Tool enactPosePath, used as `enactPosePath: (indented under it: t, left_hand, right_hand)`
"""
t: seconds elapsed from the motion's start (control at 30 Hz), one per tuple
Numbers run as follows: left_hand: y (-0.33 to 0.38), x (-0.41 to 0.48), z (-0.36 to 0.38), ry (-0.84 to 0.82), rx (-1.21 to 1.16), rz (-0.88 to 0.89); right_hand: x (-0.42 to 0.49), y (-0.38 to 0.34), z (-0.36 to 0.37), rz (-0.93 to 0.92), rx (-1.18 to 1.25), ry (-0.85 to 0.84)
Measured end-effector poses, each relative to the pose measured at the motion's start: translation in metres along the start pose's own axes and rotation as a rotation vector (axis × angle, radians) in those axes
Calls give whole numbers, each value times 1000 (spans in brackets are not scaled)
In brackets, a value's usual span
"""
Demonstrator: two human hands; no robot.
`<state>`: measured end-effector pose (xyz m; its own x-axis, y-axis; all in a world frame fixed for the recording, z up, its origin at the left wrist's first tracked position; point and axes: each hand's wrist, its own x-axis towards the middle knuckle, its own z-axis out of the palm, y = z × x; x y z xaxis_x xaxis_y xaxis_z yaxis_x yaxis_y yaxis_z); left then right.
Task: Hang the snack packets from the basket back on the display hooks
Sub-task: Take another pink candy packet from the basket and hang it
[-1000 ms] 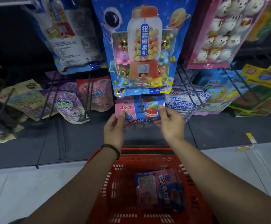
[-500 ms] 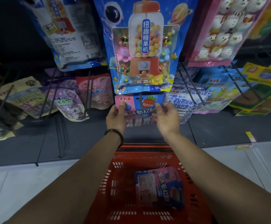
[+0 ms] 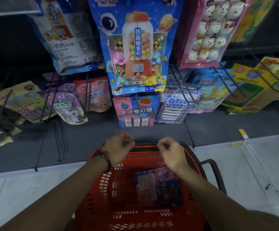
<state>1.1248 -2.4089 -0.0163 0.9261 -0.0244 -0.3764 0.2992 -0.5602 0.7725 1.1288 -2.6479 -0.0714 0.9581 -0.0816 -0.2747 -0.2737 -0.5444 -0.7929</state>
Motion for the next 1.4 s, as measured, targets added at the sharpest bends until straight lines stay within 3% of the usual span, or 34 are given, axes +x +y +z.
enactPosePath:
  t: [0.13, 0.3, 0.57, 0.8, 0.87, 1.03, 1.1, 1.27, 1.4]
  left_hand:
    - [-15, -44, 10, -182, 265, 159]
    - [-31, -56, 34, -286, 343, 136]
    - [-50, -37, 51, -474, 648, 210]
    - [-56, -18, 53, -513, 640, 125]
    - [-57, -15, 55, -514, 619, 110]
    - [-56, -11, 57, -534, 593, 84]
    - [-56, -10, 56, -552, 605, 82]
    - [-58, -9, 52, -594, 664, 41]
    - [-60, -8, 56, -611, 672, 29]
  right_hand:
    - [-25, 58, 16, 249, -153, -153]
    - [-44, 116, 34, 431, -377, -236]
    - [-46, 165, 64, 572, -426, -197]
    - [-25, 164, 95, 857, -314, -32]
    - [-19, 166, 103, 935, -360, -66]
    - [-8, 173, 115, 744, -451, -439]
    - [-13, 176, 122, 769, -441, -418]
    - [-24, 181, 142, 1066, -383, -120]
    - [-27, 190, 149, 867, -643, -337]
